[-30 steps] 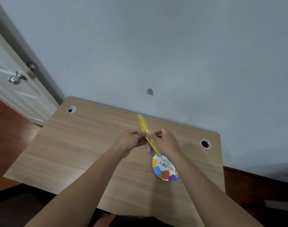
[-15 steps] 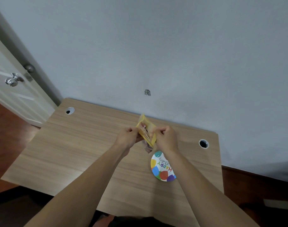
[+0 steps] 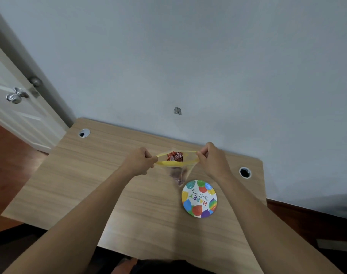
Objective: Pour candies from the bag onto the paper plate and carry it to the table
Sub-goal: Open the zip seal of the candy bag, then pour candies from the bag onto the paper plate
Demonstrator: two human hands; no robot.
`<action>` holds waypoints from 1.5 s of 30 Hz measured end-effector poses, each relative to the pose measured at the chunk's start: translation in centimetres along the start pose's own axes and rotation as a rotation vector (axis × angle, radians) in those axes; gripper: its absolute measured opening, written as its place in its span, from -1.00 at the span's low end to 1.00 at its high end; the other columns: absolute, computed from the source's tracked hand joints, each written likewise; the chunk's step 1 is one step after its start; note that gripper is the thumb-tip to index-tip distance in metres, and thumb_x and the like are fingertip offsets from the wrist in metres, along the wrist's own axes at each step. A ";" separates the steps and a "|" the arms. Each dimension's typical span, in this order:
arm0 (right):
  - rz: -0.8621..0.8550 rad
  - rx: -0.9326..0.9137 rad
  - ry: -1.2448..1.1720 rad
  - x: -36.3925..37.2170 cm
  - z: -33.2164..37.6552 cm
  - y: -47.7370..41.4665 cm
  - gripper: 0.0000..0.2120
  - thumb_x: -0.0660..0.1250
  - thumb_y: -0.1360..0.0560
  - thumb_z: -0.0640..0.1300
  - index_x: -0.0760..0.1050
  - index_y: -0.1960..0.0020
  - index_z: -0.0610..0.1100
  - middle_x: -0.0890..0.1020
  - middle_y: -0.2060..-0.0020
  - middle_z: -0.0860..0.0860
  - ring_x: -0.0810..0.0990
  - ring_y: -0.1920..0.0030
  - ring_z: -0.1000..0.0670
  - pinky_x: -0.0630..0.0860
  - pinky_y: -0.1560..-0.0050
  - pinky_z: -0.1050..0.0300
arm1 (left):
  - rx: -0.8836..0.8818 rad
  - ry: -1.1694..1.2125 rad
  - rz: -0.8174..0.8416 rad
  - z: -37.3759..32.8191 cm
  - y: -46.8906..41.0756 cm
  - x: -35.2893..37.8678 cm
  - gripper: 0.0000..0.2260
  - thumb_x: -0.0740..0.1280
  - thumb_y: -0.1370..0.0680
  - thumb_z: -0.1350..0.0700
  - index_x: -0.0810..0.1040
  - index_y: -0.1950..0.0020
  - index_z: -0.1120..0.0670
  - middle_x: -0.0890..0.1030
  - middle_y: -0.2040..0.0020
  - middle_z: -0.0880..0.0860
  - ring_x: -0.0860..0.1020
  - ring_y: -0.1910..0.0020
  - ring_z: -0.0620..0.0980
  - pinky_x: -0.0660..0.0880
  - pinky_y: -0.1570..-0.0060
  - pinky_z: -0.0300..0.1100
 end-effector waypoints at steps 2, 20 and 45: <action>0.018 -0.032 -0.020 -0.2 0.9 0.1 -0.85 0.40 -0.68 -0.04 0.53 0.03 -0.05 0.73 0.14 0.03 0.71 0.08 -0.01 0.64 0.02 -0.04 | 0.032 -0.011 0.083 0.4 -0.1 0.4 -0.77 0.43 -0.60 0.04 0.60 -0.17 0.13 0.70 -0.05 0.07 0.72 0.03 0.13 0.73 -0.03 0.18; 0.367 -0.138 -0.331 -3.9 2.4 1.5 -0.80 0.45 -0.67 -0.07 0.53 -0.05 -0.20 0.85 0.04 -0.05 0.84 0.01 -0.09 0.72 -0.15 -0.22 | 0.547 -0.159 0.262 1.4 0.4 5.3 0.01 0.64 -0.47 0.04 0.10 -0.74 -0.24 0.27 -0.64 -0.16 0.25 -0.59 -0.25 0.22 -0.57 -0.21; 0.330 0.422 -0.671 5.0 -12.4 8.9 -0.10 0.18 -0.42 0.69 0.53 -0.54 0.15 0.60 -0.52 0.05 0.54 -0.54 -0.06 0.36 -0.64 -0.26 | 0.249 0.171 0.537 -1.0 4.7 16.2 -0.54 0.05 -0.78 -0.19 0.35 -0.67 -0.15 0.47 -0.54 -0.14 0.43 -0.49 -0.18 0.38 -0.52 -0.11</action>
Point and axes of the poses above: each hand's wrist, its own y-axis away from the middle knuckle, its own x-axis out of the palm, z = x × y, the point moved 4 cm from there along -y, towards the middle knuckle
